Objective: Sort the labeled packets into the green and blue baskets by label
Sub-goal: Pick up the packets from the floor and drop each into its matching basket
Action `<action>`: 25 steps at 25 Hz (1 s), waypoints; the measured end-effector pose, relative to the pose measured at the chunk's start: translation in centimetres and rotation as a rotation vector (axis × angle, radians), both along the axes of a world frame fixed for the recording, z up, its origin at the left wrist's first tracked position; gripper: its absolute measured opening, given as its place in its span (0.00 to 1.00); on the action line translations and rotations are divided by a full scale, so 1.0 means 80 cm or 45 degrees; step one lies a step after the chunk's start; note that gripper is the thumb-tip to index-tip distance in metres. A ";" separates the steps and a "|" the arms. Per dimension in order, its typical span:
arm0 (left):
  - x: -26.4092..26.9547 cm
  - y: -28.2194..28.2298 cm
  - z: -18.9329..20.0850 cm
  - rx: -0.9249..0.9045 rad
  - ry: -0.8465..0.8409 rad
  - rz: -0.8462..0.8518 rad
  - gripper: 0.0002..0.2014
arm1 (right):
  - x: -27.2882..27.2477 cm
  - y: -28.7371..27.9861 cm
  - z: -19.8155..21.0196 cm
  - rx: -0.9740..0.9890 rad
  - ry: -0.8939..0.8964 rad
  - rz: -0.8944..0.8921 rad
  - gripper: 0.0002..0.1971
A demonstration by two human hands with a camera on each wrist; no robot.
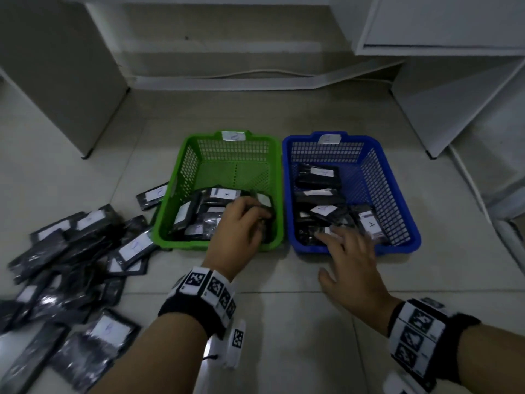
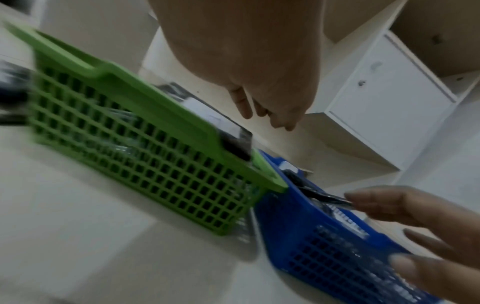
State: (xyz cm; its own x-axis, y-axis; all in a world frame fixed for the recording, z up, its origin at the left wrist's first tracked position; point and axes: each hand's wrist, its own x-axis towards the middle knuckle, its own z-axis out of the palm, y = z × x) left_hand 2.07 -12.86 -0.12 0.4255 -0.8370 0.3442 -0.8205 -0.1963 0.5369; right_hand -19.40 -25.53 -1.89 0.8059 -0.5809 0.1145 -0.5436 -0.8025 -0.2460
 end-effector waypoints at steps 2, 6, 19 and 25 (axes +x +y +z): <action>0.013 0.031 -0.007 -0.015 0.045 0.130 0.13 | 0.008 0.016 0.004 0.012 0.035 0.082 0.33; 0.055 0.131 -0.024 0.026 0.119 0.360 0.15 | 0.072 0.080 0.002 0.160 -0.037 0.327 0.30; 0.059 0.394 -0.094 0.412 0.188 0.975 0.16 | 0.250 0.252 -0.060 0.500 0.370 1.212 0.28; 0.042 0.402 -0.101 0.595 0.444 1.154 0.34 | 0.300 0.319 -0.062 0.511 0.458 1.026 0.41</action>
